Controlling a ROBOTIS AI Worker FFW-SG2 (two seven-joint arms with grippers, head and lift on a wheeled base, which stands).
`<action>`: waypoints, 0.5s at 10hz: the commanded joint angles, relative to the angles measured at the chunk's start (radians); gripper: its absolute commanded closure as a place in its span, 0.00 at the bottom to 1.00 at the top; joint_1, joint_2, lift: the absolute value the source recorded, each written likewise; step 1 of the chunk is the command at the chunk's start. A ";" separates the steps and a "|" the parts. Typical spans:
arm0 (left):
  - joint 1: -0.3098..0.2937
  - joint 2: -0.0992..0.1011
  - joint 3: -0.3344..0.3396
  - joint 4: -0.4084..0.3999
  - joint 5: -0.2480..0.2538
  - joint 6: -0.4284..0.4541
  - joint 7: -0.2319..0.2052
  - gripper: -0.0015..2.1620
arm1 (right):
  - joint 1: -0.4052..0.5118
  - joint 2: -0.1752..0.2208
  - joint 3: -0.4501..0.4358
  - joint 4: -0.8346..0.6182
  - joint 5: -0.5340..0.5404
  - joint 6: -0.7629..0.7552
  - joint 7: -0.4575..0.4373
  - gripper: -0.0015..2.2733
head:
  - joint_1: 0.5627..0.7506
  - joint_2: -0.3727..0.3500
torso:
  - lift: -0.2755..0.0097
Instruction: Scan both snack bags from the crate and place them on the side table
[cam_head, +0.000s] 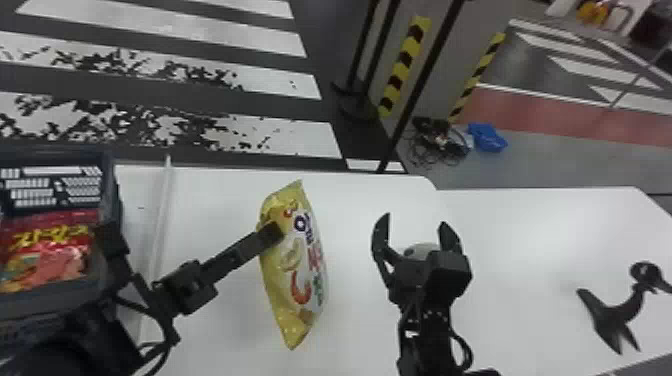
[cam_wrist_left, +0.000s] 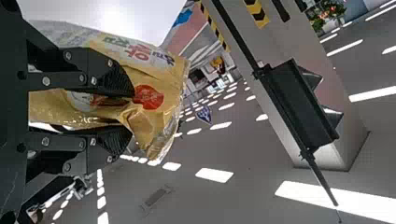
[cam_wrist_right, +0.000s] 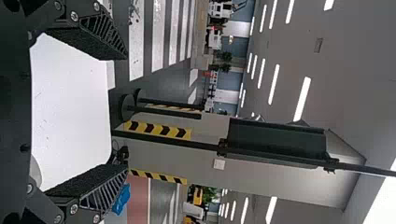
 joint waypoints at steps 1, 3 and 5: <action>0.002 0.002 -0.004 -0.019 -0.007 0.012 0.008 0.01 | 0.000 0.001 -0.002 0.000 -0.004 0.000 0.000 0.08 | 0.70 0.03 | 0.63; 0.007 0.002 0.013 -0.028 -0.005 0.030 0.011 0.02 | 0.000 0.001 -0.002 0.000 -0.008 -0.003 0.000 0.08 | 0.70 0.03 | 0.63; 0.024 0.008 0.022 -0.080 -0.007 0.036 0.014 0.02 | 0.002 0.001 0.000 0.000 -0.008 -0.003 0.000 0.08 | 0.70 0.03 | 0.63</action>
